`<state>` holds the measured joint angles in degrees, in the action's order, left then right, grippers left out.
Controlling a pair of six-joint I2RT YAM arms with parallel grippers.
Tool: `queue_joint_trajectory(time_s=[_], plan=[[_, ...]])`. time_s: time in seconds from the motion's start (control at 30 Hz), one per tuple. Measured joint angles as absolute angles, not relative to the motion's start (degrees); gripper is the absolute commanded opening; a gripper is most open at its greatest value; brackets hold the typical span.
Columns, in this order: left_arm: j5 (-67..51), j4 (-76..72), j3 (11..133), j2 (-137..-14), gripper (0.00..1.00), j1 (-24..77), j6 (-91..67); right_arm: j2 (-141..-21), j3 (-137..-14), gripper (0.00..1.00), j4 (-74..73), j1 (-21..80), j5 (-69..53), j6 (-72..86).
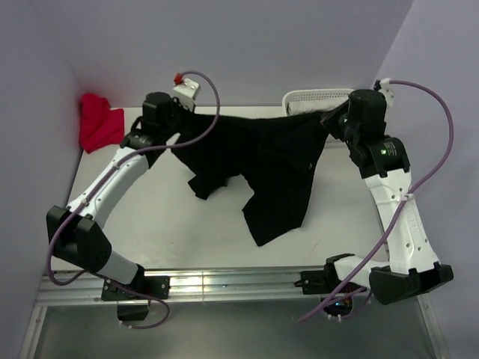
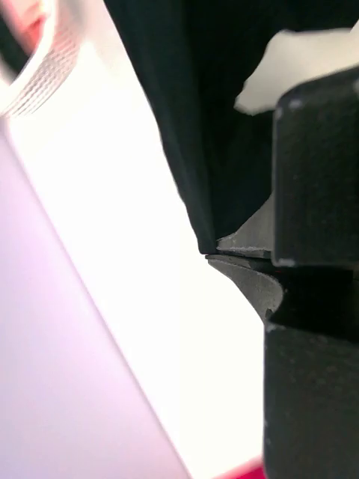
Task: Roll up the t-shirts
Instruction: Flatten the tshirt
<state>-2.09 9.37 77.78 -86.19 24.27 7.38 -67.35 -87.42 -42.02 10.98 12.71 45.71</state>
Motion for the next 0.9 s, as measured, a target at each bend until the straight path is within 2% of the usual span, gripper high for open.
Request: queue_joint_trajectory(time_s=[0.27, 0.53, 0.73, 0.9], plan=[[-1.76, 18.76, 92.20, -86.11, 0.00, 15.38, 6.09, -78.22, -105.80, 0.00, -43.90, 10.98, 5.21, 41.54], [-1.96, 23.53, 102.02, -86.08, 0.00, 10.52, 5.15, -83.94, -116.40, 0.00, -42.89, 10.98, -3.68, 38.11], [-3.64, 25.19, 102.74, -84.64, 0.00, 8.80, 6.28, -81.56, -113.38, 0.00, -39.77, 11.11, -6.31, 36.95], [-8.27, 28.53, 94.74, -80.01, 0.00, 8.60, 10.61, -71.70, -94.37, 0.00, -36.58, 11.14, -4.93, 38.13]])
